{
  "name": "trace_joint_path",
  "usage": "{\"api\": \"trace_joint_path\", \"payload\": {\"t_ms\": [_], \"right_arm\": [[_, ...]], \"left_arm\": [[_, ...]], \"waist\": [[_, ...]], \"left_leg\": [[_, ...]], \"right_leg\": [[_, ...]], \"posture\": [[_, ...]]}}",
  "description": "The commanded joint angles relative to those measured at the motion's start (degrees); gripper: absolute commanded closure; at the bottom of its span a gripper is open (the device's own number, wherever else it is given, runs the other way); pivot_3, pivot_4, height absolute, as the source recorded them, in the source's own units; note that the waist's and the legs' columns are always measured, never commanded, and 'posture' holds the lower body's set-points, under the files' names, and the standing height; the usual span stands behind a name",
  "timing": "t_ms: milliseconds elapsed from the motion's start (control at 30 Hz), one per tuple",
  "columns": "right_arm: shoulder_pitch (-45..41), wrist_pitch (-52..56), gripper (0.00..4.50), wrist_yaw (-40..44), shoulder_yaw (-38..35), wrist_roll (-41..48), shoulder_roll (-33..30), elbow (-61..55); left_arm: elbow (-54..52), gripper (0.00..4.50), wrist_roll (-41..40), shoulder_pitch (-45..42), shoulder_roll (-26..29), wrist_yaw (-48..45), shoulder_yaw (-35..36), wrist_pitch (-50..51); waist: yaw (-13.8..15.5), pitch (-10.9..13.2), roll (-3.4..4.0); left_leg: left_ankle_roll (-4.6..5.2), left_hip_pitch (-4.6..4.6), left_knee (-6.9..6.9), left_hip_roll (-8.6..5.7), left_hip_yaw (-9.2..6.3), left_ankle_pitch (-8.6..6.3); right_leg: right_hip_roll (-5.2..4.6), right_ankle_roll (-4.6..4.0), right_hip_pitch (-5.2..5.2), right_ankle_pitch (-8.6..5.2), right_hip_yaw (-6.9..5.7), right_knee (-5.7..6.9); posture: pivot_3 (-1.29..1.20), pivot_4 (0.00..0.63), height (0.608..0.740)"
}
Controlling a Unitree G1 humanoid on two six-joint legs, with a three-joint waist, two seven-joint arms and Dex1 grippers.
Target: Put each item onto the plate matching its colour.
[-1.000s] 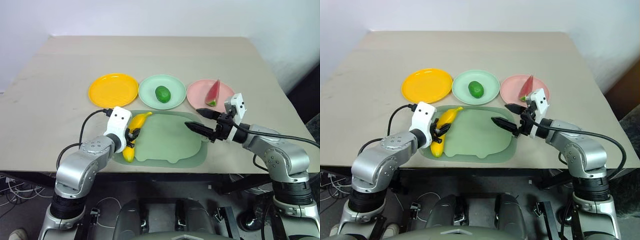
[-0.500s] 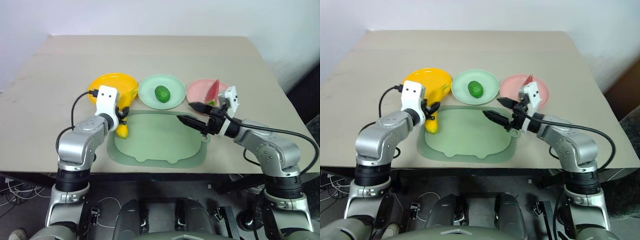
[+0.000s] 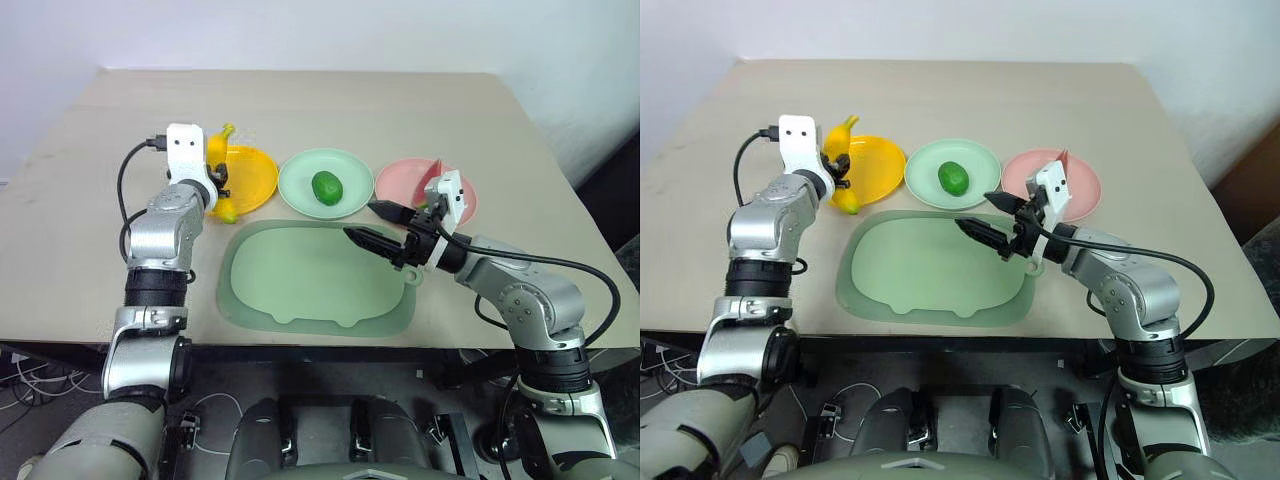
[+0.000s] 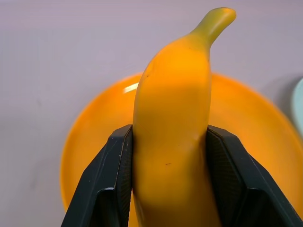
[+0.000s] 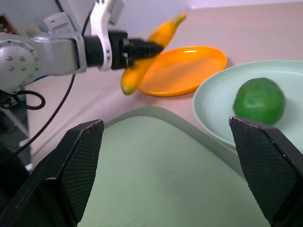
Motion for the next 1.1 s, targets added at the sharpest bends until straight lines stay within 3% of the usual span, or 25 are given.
{"api": "trace_joint_path", "payload": {"t_ms": [33, 300, 567, 733, 900, 1100], "right_arm": [[-1.3, -2.1, 0.00, -0.4, -0.1, -0.5, 0.7, -0.7], [-0.4, -2.4, 0.00, -1.3, 0.1, -1.2, 1.8, -1.7], [-0.3, -3.3, 0.00, -1.4, 0.5, -2.3, 2.2, -0.9], [0.1, -3.3, 0.00, -2.0, 0.5, -2.3, 2.7, -1.6], [0.5, -3.6, 0.00, -2.2, -0.2, -2.2, 2.7, -2.1], [1.7, -3.9, 0.00, -2.5, -1.0, -2.0, 2.4, -2.7]], "left_arm": [[5.5, 2.65, 0.1, -3.7, -0.1, -0.4, 1.6, -4.8], [12.0, 2.65, 0.5, -6.2, 0.4, -3.3, 1.3, -9.0], [8.7, 0.02, 0.3, -4.7, 0.2, -4.0, 1.5, -8.8], [-4.4, 0.02, 1.1, 5.0, 0.1, -10.4, -1.8, -19.2], [-20.6, 0.02, -4.7, 16.6, 0.8, -20.8, -1.9, -19.6], [-31.2, 0.02, -7.5, 28.2, 3.2, -27.4, -1.3, -20.7]], "waist": [[0.0, 0.0, 0.00], [-0.1, 0.0, 0.00], [-0.1, 0.0, 0.00], [-0.3, 0.0, 0.00], [-0.2, 0.0, 0.00], [0.0, 0.0, 0.01]], "left_leg": [[0.00, 0.00, 0.00, 0.00, 0.00, 0.00], [0.00, -0.01, 0.00, 0.00, 0.02, 0.00], [0.00, -0.01, 0.01, 0.00, 0.02, 0.00], [-0.01, 0.00, 0.00, 0.00, 0.05, 0.00], [-0.02, -0.01, 0.04, 0.03, 0.07, 0.01], [-0.01, 0.02, 0.06, 0.03, 0.03, 0.01]], "right_leg": [[0.00, 0.00, 0.00, 0.00, 0.00, 0.00], [0.00, 0.00, -0.02, 0.00, 0.00, 0.01], [0.00, 0.00, -0.03, 0.00, 0.00, 0.02], [0.00, 0.00, -0.04, 0.00, 0.03, 0.03], [0.01, 0.00, -0.06, 0.00, 0.05, 0.09], [0.00, 0.00, -0.02, 0.00, 0.06, 0.09]], "posture": [[0.00, 0.150, 0.695], [0.00, 0.150, 0.695], [0.00, 0.150, 0.695], [0.00, 0.150, 0.695], [0.00, 0.150, 0.695], [0.00, 0.150, 0.695]]}}
